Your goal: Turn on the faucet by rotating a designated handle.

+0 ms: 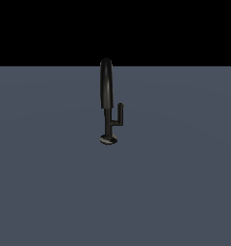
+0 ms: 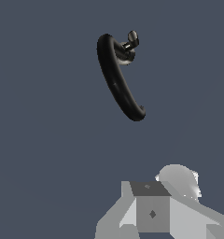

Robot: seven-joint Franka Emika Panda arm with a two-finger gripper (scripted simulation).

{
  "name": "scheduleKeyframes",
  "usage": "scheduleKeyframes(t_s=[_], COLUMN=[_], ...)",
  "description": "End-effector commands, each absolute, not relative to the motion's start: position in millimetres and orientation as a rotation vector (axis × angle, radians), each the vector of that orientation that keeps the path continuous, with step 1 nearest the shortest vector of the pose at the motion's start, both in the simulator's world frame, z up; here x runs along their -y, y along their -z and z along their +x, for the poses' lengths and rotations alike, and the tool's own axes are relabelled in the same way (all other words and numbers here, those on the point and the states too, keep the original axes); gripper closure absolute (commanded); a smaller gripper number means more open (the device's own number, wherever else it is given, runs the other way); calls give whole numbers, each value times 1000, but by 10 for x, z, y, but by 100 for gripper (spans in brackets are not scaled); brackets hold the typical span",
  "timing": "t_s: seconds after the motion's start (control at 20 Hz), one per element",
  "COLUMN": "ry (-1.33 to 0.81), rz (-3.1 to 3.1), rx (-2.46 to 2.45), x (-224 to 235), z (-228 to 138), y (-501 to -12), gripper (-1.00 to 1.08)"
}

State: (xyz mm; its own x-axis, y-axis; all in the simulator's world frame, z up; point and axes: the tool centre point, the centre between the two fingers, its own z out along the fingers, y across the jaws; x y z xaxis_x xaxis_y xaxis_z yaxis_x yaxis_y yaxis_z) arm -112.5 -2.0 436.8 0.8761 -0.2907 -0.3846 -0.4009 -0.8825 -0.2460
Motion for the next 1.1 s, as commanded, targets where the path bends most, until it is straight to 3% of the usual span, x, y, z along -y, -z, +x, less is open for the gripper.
scheduleKeyframes(t_s=[0.0, 1.05], ry=[-536, -916], rz=[-2673, -2132], rx=[-561, -898], x=[34, 204], z=[-985, 55], y=[-4287, -3314], gripper=[108, 108])
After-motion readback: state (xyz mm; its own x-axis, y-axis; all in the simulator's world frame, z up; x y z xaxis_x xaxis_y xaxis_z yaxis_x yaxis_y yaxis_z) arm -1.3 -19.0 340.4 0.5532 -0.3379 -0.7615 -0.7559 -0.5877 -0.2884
